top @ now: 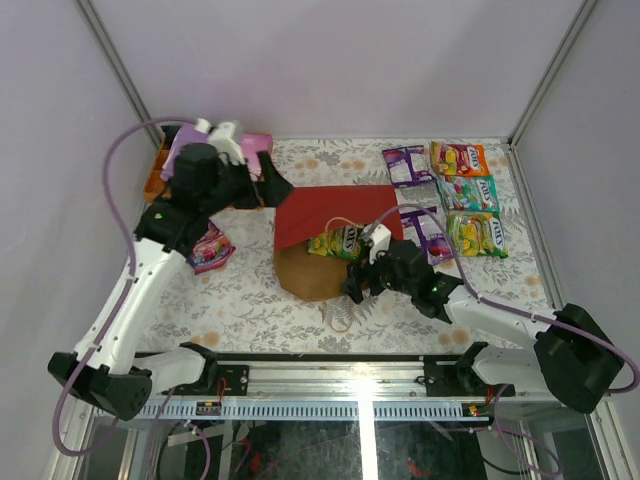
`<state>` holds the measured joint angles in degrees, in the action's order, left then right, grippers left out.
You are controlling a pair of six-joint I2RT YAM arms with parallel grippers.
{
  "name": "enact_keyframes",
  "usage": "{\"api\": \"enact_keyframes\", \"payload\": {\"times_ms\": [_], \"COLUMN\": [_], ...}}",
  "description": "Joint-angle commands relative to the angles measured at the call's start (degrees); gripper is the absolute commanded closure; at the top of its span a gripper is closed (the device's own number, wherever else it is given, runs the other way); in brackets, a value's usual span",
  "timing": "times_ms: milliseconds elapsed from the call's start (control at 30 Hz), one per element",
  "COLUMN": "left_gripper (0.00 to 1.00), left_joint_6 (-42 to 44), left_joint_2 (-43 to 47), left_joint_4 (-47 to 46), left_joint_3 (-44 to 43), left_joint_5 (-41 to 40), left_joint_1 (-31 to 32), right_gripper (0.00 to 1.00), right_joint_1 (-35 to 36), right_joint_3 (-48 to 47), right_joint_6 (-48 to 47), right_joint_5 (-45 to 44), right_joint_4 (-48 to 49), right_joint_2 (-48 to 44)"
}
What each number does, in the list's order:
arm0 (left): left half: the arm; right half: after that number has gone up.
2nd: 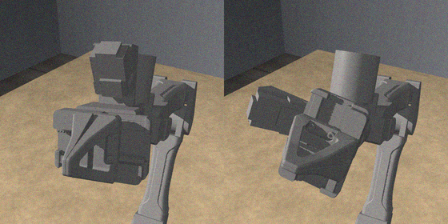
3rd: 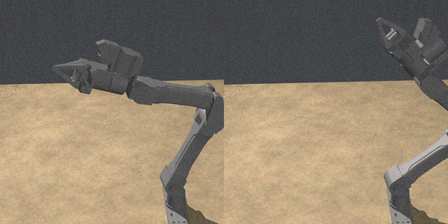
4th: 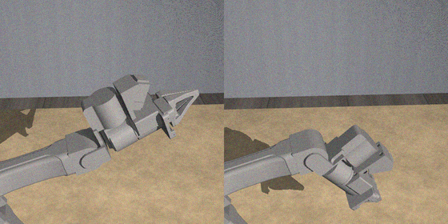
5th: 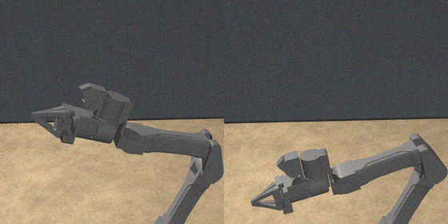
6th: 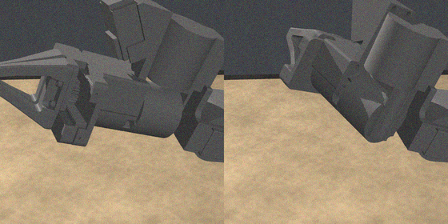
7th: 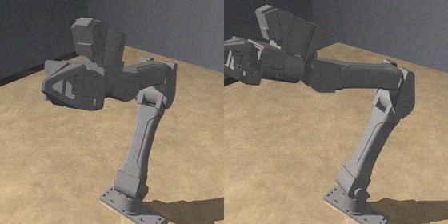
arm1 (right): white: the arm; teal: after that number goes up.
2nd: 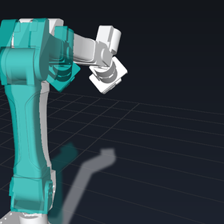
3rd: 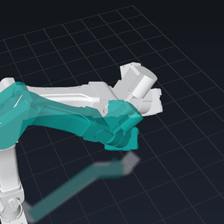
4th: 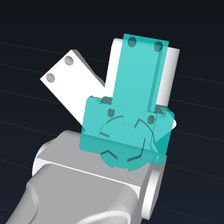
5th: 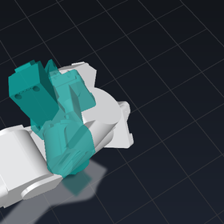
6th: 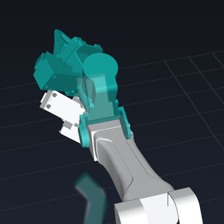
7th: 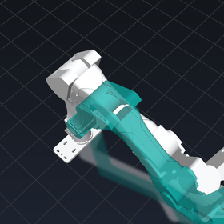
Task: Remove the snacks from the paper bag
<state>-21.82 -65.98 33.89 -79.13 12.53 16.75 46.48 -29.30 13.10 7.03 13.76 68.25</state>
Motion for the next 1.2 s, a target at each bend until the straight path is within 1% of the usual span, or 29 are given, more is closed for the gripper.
{"api": "enact_keyframes", "payload": {"times_ms": [0, 100, 200, 300, 367, 467, 633, 733, 833, 900, 933, 1033, 1100, 1167], "left_gripper": [0.00, 0.00, 0.00, 0.00, 0.00, 0.00, 0.00, 0.00, 0.00, 0.00, 0.00, 0.00, 0.00, 0.00], "left_joint_6": [7.0, 8.0, 8.8, 9.4, 9.3, 8.4, 7.3, 7.1, 7.0, 7.1, 7.2, 7.3, 6.8, 5.7], "left_joint_2": [-1.7, -3.1, -5.2, -8.1, -9.6, -10.9, -10.7, -10.9, -11.2, -11.1, -10.9, -9.5, -8.9, -8.7], "left_joint_4": [1.1, 0.8, -0.8, 0.0, 1.0, 1.9, 1.8, 1.7, 1.8, 2.4, 2.9, 3.4, 3.4, 3.3], "left_joint_3": [0.3, -0.5, -1.1, -3.3, -4.2, -4.1, -1.9, -1.4, -1.5, -1.6, -1.5, -0.2, 1.3, 2.9], "left_joint_5": [-2.7, -4.5, -4.0, -5.3, -8.3, -12.5, -16.7, -18.0, -18.3, -18.7, -19.2, -21.3, -22.1, -22.1], "left_joint_1": [9.7, 12.5, 12.8, 13.5, 13.8, 13.8, 13.7, 13.7, 13.8, 13.7, 13.8, 13.7, 13.8, 13.8], "right_gripper": [0.05, 0.05, 0.05, 0.06, 0.07, 0.08, 0.08, 0.08, 0.07, 0.07, 0.06, 0.05, 0.05, 0.05], "right_joint_1": [-8.8, -12.0, -13.8, -16.5, -17.4, -17.5, -19.1, -20.5, -20.9, -20.8, -20.8, -20.6, -20.5, -20.5], "right_joint_3": [-0.9, -6.2, -12.0, -15.3, -18.0, -23.1, -32.1, -37.0, -42.5, -42.6, -40.7, -32.5, -26.1, -20.3], "right_joint_6": [4.7, 4.4, 4.5, 8.2, 10.7, 13.8, 18.8, 22.9, 24.1, 25.5, 26.2, 28.8, 32.4, 36.4], "right_joint_5": [8.2, 10.2, 14.1, 19.3, 21.3, 21.5, 22.6, 21.9, 20.1, 18.5, 17.0, 12.0, 9.1, 5.4], "right_joint_4": [8.1, 7.5, 8.4, 14.5, 18.4, 20.8, 23.7, 26.0, 26.3, 26.7, 27.7, 28.6, 28.7, 26.7], "right_joint_2": [2.3, 8.3, 16.9, 23.8, 28.7, 34.8, 42.9, 47.8, 52.1, 51.5, 49.8, 42.0, 36.7, 30.8]}}
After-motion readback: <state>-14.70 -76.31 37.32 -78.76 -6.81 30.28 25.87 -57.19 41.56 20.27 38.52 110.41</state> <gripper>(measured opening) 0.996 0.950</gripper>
